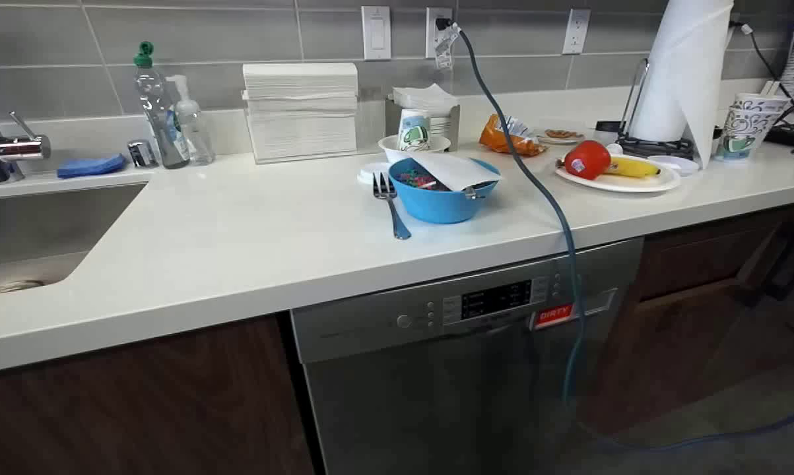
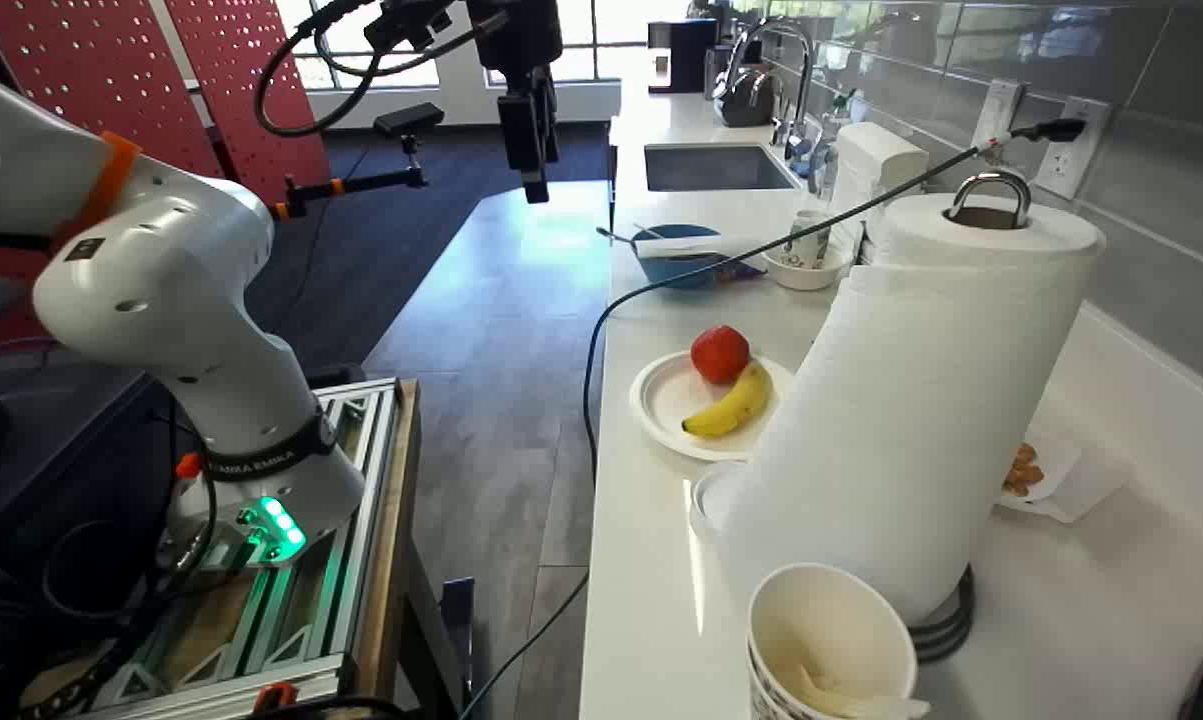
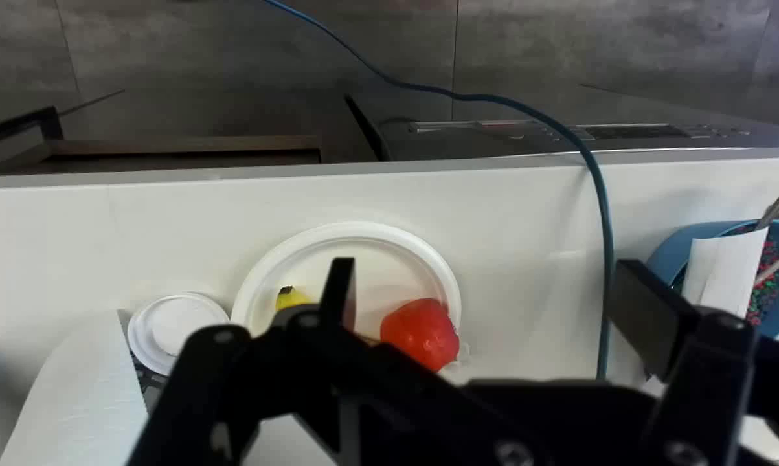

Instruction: Rip off a paper towel from the roll and put it onto the bowl

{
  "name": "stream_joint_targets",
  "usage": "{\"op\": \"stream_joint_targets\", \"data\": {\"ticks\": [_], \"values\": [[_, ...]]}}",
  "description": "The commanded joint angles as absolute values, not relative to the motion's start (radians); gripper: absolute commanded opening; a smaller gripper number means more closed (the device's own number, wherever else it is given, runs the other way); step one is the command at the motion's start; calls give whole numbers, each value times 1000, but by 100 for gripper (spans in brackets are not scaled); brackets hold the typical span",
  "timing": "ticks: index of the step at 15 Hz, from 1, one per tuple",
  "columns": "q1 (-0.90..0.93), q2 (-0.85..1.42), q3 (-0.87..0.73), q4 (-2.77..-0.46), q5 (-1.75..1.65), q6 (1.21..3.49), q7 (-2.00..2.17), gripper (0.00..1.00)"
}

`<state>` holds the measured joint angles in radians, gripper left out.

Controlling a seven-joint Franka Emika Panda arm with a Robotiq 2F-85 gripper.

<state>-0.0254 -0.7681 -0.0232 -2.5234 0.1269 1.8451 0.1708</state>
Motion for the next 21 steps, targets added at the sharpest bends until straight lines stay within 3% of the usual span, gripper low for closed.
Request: {"op": "stream_joint_targets", "data": {"ticks": [1,15,21], "values": [[-39,-767,-14,-2520,134,1841,163,100],[-39,-767,-13,-2520,134,1841,163,100],[-156,-711,65,-2524,60,2148,365,100]]}}
